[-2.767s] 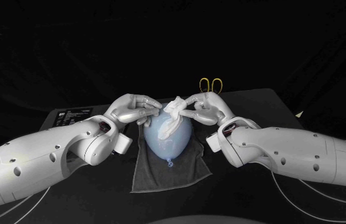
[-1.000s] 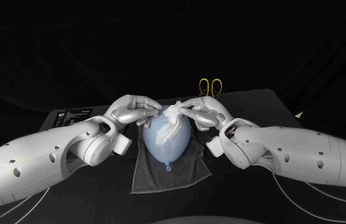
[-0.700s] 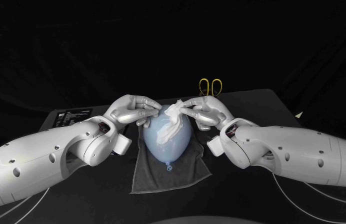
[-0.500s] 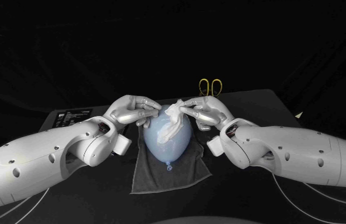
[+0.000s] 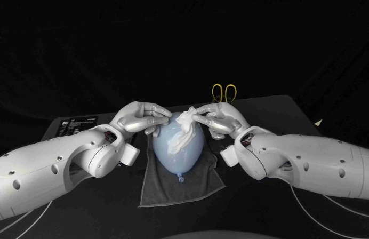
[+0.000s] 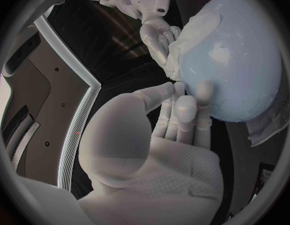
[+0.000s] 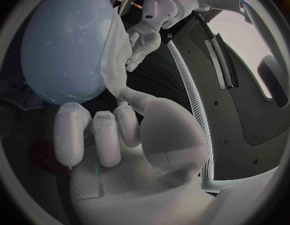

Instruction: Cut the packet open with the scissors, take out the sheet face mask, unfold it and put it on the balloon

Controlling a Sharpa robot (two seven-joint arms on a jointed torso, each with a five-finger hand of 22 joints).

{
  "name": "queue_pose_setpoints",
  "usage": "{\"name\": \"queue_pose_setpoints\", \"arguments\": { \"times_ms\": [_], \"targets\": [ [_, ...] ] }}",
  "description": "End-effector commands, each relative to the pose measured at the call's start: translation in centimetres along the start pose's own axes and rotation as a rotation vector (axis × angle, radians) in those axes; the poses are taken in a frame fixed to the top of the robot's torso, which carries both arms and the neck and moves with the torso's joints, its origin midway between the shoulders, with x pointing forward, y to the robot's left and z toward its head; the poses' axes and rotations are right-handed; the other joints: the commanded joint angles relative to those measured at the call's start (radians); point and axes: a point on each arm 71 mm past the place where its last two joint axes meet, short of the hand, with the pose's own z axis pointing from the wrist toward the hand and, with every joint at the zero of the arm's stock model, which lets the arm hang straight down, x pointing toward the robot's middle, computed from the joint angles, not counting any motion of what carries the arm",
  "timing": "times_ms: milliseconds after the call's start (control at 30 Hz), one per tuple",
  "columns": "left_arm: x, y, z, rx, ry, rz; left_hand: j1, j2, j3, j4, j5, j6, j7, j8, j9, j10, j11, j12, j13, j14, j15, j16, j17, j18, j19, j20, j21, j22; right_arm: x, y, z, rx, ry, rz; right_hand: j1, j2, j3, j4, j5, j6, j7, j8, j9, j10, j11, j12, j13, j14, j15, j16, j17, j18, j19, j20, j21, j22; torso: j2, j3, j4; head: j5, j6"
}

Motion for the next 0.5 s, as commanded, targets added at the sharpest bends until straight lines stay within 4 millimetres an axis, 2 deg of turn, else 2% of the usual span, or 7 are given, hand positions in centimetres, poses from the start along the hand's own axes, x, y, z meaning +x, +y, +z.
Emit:
{"name": "queue_pose_setpoints", "arguments": {
  "times_ms": [33, 167, 200, 300, 367, 500],
  "targets": [
    [0.22, -0.14, 0.04, 0.009, 0.016, -0.012, -0.001, 0.008, 0.002, -0.003, 0.003, 0.0, 0.007, -0.007, -0.002, -0.004, 0.005, 0.007, 0.0, 0.0, 0.005, 0.0, -0.001, 0.011, -0.006, 0.003, 0.005, 0.001, -0.03, 0.17, -0.03, -0.015, -0.013, -0.034, 0.01, 0.001, 0.013, -0.024, 0.005, 0.034, -0.01, 0.038, 0.025, 0.03, -0.011, 0.035, 0.152, 0.106, -0.013, 0.003, 0.263, -0.013, 0.03, -0.016, 0.023, 0.211, 0.0, -0.0002, 0.0003, -0.001, -0.001],
    [0.22, -0.15, 0.04, 0.009, 0.017, -0.012, -0.002, 0.009, 0.003, -0.003, 0.003, 0.0, 0.007, -0.008, -0.002, -0.006, 0.005, 0.008, 0.0, 0.0, 0.006, 0.0, -0.001, 0.011, -0.007, 0.003, 0.006, 0.001, -0.16, 0.22, -0.08, -0.015, -0.036, -0.054, -0.009, -0.015, 0.012, -0.035, 0.005, 0.048, -0.023, 0.066, 0.041, 0.041, -0.023, 0.044, 0.159, 0.106, -0.023, 0.003, 0.263, -0.018, 0.04, -0.025, 0.043, 0.217, 0.0, -0.0001, 0.0001, -0.002, -0.002],
    [0.22, -0.15, 0.03, 0.01, 0.017, -0.012, -0.002, 0.009, 0.003, -0.003, 0.003, 0.0, 0.007, -0.008, -0.002, -0.006, 0.005, 0.008, 0.0, 0.0, 0.006, 0.0, -0.001, 0.011, -0.007, 0.003, 0.006, 0.001, -0.23, 0.24, -0.11, -0.015, -0.048, -0.059, -0.019, -0.026, 0.007, -0.04, 0.004, 0.052, -0.028, 0.079, 0.048, 0.042, -0.028, 0.041, 0.157, 0.106, -0.028, 0.003, 0.263, -0.02, 0.045, -0.029, 0.053, 0.22, 0.0, -0.0001, 0.0001, -0.002, -0.002],
    [0.22, -0.15, 0.03, 0.01, 0.017, -0.012, -0.002, 0.009, 0.003, -0.003, 0.003, 0.0, 0.007, -0.008, -0.002, -0.006, 0.005, 0.008, 0.0, 0.0, 0.006, 0.0, -0.001, 0.011, -0.007, 0.003, 0.006, 0.001, -0.39, 0.26, -0.17, -0.013, -0.071, -0.064, -0.027, -0.034, 0.0, -0.043, 0.005, 0.051, -0.033, 0.09, 0.055, 0.05, -0.033, 0.048, 0.163, 0.106, -0.032, 0.003, 0.263, -0.021, 0.048, -0.034, 0.058, 0.222, 0.001, -0.0001, 0.0002, -0.002, -0.002],
    [0.22, -0.15, 0.03, 0.01, 0.018, -0.012, -0.002, 0.009, 0.003, -0.003, 0.003, 0.0, 0.007, -0.008, -0.002, -0.006, 0.005, 0.008, 0.0, 0.0, 0.006, 0.0, -0.001, 0.011, -0.007, 0.003, 0.006, 0.001, -0.5, 0.25, -0.19, -0.011, -0.085, -0.065, -0.033, -0.047, -0.01, -0.048, 0.004, 0.057, -0.04, 0.104, 0.062, 0.056, -0.038, 0.055, 0.169, 0.106, -0.036, 0.003, 0.263, -0.022, 0.05, -0.037, 0.063, 0.223, 0.0, 0.0001, 0.0003, -0.002, -0.002],
    [0.22, -0.16, 0.02, 0.011, 0.018, -0.012, -0.001, 0.009, 0.004, -0.005, 0.003, -0.001, 0.007, -0.008, -0.003, -0.007, 0.006, 0.008, 0.0, 0.0, 0.006, 0.0, -0.002, 0.011, -0.008, 0.003, 0.008, 0.002, -0.74, 0.23, -0.25, -0.006, -0.112, -0.067, -0.04, -0.05, -0.017, -0.049, 0.005, 0.056, -0.045, 0.117, 0.07, 0.059, -0.043, 0.056, 0.17, 0.106, -0.042, 0.003, 0.263, -0.024, 0.053, -0.043, 0.069, 0.225, 0.0, 0.0002, 0.0, -0.003, -0.003]
  ]
}}
